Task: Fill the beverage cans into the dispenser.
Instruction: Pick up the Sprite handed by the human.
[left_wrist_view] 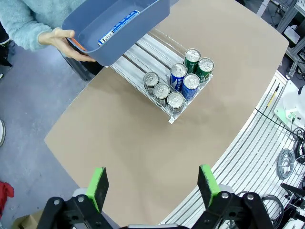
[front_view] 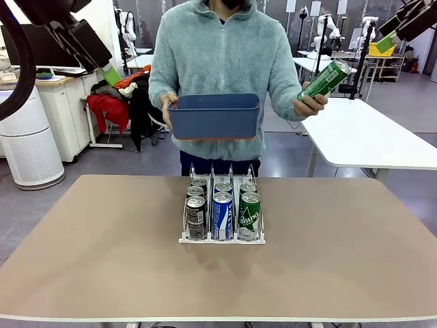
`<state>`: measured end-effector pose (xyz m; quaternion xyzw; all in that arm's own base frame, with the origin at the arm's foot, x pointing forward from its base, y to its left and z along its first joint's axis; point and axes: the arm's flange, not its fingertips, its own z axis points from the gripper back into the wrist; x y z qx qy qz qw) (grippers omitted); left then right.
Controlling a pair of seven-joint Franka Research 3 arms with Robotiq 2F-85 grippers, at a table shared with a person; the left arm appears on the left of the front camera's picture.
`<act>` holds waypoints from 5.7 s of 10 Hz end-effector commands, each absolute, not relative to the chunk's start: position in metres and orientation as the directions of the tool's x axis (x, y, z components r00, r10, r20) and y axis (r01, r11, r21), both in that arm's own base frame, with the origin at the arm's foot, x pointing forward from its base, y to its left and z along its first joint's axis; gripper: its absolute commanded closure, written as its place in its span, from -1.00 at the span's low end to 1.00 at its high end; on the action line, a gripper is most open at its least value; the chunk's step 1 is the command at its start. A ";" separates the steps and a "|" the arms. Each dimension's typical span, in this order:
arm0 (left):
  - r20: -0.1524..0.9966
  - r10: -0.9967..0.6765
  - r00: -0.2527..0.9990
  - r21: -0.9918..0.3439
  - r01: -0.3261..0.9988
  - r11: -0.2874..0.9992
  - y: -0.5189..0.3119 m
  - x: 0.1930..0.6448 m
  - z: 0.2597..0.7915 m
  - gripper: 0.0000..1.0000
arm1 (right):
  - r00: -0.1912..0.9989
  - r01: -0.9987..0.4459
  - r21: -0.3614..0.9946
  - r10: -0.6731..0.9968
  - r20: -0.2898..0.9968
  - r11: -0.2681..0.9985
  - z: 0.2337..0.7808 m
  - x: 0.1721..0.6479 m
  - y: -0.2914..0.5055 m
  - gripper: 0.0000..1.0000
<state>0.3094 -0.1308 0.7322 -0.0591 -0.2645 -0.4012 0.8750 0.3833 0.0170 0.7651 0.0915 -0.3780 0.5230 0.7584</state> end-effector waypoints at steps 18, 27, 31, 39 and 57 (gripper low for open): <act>0.508 -0.672 0.539 0.105 0.735 0.670 -0.129 0.308 0.732 -1.00 | 0.180 -0.894 -0.209 0.744 0.644 0.397 0.764 0.398 0.026 -1.00; 0.508 -0.672 0.539 0.105 0.735 0.670 -0.129 0.308 0.732 -1.00 | 0.196 -0.898 -0.197 0.758 0.623 0.394 0.760 0.413 0.031 -1.00; 0.508 -0.672 0.539 0.105 0.735 0.670 -0.129 0.308 0.732 -1.00 | 0.179 -0.909 -0.203 0.781 0.599 0.364 0.754 0.438 0.040 -1.00; 0.508 -0.672 0.539 0.105 0.735 0.670 -0.129 0.308 0.732 -1.00 | 0.172 -0.930 -0.169 0.792 0.585 0.327 0.727 0.469 0.061 -1.00; 0.508 -0.672 0.539 0.105 0.735 0.670 -0.129 0.308 0.732 -1.00 | 0.244 -0.939 -0.062 0.783 0.572 0.338 0.724 0.459 0.064 1.00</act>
